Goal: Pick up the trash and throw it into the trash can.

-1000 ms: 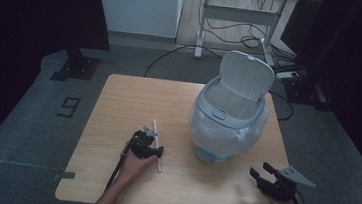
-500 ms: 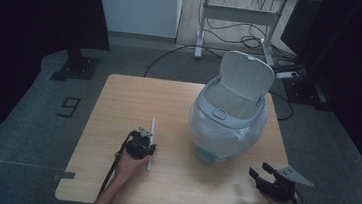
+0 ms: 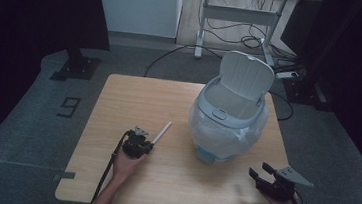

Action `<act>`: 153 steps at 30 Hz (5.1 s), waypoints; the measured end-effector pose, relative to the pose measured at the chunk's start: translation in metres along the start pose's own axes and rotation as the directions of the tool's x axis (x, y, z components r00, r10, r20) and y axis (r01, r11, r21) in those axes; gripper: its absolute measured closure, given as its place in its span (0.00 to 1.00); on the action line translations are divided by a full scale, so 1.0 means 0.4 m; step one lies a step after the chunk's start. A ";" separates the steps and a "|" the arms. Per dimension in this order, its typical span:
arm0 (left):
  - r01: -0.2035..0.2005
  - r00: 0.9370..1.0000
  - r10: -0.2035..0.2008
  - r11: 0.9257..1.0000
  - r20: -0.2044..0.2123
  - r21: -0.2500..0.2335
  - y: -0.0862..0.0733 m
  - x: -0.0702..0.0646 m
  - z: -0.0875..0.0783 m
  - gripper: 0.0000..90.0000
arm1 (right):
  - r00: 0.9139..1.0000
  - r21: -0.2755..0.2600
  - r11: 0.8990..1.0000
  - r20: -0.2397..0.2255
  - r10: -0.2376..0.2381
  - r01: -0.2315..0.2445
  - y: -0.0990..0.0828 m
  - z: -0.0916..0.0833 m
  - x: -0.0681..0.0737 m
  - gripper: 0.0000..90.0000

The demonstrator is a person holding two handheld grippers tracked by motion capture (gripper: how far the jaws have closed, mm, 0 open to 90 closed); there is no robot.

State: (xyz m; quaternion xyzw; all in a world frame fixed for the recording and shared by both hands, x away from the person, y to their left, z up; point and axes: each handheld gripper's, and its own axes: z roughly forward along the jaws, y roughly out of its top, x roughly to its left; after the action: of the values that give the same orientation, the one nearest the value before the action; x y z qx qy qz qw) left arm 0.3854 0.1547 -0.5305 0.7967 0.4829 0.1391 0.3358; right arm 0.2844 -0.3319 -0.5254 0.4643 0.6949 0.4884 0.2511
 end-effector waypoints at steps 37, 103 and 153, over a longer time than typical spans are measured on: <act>0.039 0.993 -0.016 0.981 0.120 -0.192 0.022 0.023 -0.146 0.89 | 1.000 0.043 0.999 0.030 0.005 -0.006 -0.011 0.010 -0.008 0.39; -0.006 0.961 0.112 0.923 0.254 -0.384 0.202 -0.072 -0.329 0.89 | 0.999 0.077 0.996 0.044 0.031 -0.035 -0.029 0.025 -0.021 0.39; -0.034 0.941 0.170 0.908 0.293 -0.418 0.325 -0.137 -0.353 0.89 | 0.998 0.106 0.993 0.048 0.039 -0.044 -0.037 0.034 -0.027 0.39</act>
State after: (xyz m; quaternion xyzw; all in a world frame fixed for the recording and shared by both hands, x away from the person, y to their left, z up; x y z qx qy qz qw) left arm 0.3688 0.1241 -0.3340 0.7454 0.3390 0.1220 0.5609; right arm 0.2941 -0.3369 -0.5454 0.5025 0.7042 0.4449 0.2317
